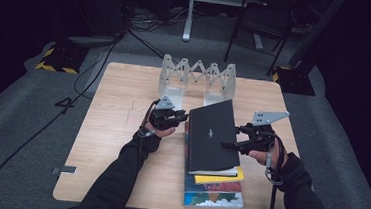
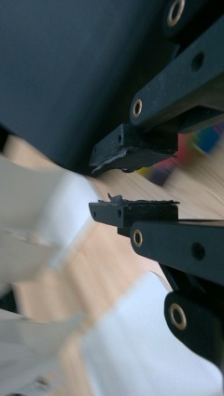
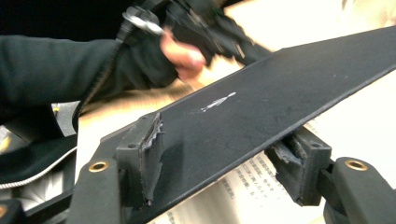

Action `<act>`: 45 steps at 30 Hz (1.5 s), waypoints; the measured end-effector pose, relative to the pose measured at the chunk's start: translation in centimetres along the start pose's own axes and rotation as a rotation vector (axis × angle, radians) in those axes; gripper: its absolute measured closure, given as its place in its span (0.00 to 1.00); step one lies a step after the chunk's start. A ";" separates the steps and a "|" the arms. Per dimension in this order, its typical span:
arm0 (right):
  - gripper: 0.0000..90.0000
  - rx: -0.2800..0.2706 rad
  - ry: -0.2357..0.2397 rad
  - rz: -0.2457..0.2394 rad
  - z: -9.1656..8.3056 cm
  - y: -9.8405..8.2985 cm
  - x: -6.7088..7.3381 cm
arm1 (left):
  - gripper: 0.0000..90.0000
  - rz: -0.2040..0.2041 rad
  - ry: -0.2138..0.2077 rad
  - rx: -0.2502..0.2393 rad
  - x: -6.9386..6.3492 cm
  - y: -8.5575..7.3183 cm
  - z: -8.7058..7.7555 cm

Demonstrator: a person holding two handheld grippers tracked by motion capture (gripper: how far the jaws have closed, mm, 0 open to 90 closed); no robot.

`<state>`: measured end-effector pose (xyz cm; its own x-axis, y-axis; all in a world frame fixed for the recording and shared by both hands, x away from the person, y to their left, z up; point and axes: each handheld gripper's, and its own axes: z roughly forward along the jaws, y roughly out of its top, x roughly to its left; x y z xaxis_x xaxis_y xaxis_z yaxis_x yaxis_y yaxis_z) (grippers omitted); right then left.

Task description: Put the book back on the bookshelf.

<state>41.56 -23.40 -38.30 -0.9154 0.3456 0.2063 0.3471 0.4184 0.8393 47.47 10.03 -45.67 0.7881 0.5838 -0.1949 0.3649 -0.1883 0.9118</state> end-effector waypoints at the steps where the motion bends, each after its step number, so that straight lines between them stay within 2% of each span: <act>1: 0.41 0.002 0.015 -0.002 0.1 0.0 -0.3 | 0.81 0.049 0.052 0.022 -0.6 0.8 -0.1; 2: 0.41 -0.006 0.019 -0.014 0.1 0.1 -0.3 | 0.81 0.087 0.089 0.053 -1.0 1.3 0.0; 4: 0.42 -0.004 0.007 -0.022 0.0 0.1 -0.1 | 0.74 0.111 0.134 0.109 -1.1 1.4 0.0; 7: 0.43 -0.002 -0.010 -0.016 0.0 -0.5 -0.1 | 0.67 0.141 0.178 0.171 -1.1 0.3 -0.1; 10: 0.45 -0.027 0.017 -0.002 0.0 -1.3 -0.2 | 0.64 0.167 0.184 0.226 -1.4 -1.1 0.0; 11: 0.45 -0.027 0.017 -0.002 0.0 -1.3 -0.2 | 0.62 0.167 0.184 0.226 -1.4 -1.1 0.0; 12: 0.47 -0.039 0.035 -0.007 0.1 -1.5 0.0 | 0.61 0.193 0.191 0.289 -1.6 -2.0 0.6; 13: 0.47 -0.039 0.035 -0.007 0.1 -1.5 0.0 | 0.60 0.193 0.191 0.289 -1.6 -2.0 0.6; 14: 0.47 -0.041 0.041 -0.014 0.1 -1.4 0.2 | 0.60 0.211 0.199 0.307 -1.8 -2.3 0.9; 15: 0.48 -0.043 0.051 -0.021 0.2 -1.3 0.5 | 0.61 0.205 0.204 0.297 -1.8 -2.4 1.0; 18: 0.49 -0.043 0.068 -0.042 0.5 -1.1 1.0 | 0.55 0.182 0.195 0.280 -1.3 -2.4 1.0; 23: 0.50 -0.053 0.064 -0.085 0.4 -0.7 1.4 | 0.57 0.168 0.162 0.218 -0.8 -2.5 0.9; 26: 0.54 -0.076 0.058 -0.109 0.1 -0.6 1.7 | 0.67 0.142 0.125 0.139 -0.7 -2.0 0.2; 27: 0.56 -0.086 0.057 -0.120 0.0 -0.5 1.8 | 0.70 0.110 0.094 0.089 -0.6 -1.6 -0.2; 28: 0.59 -0.100 0.050 -0.128 -0.2 -0.3 2.0 | 0.77 0.090 0.082 0.052 -0.5 -1.1 -0.6; 29: 0.61 -0.112 0.043 -0.142 -0.3 0.0 2.2 | 0.78 0.083 0.082 0.031 -0.5 -0.5 -1.0; 31: 0.64 -0.121 0.034 -0.172 -0.6 0.5 2.4 | 0.80 0.083 0.070 0.001 -0.4 0.5 -1.6; 33: 0.65 -0.124 0.028 -0.181 -0.7 0.8 2.6 | 0.81 0.081 0.064 -0.011 -0.4 0.9 -1.8; 37: 0.70 -0.137 -0.002 -0.223 -1.0 1.5 2.9 | 0.83 0.118 0.068 -0.024 -0.5 3.1 -2.7; 41: 0.73 -0.155 -0.032 -0.249 -1.3 1.3 2.8 | 0.84 0.153 0.070 -0.033 -0.9 4.9 -3.3; 43: 0.74 -0.169 -0.040 -0.264 -1.5 1.2 2.8 | 0.85 0.176 0.082 -0.032 -1.3 5.3 -3.6; 45: 0.74 -0.176 -0.038 -0.268 -1.7 1.0 2.8 | 0.84 0.181 0.077 -0.035 -1.6 5.5 -3.7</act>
<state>38.99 -23.45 -36.05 -0.9602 0.2749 -0.0500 0.0510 0.3485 0.9359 46.37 10.99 -38.95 0.7986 0.6018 0.0009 0.2021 -0.2695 0.9416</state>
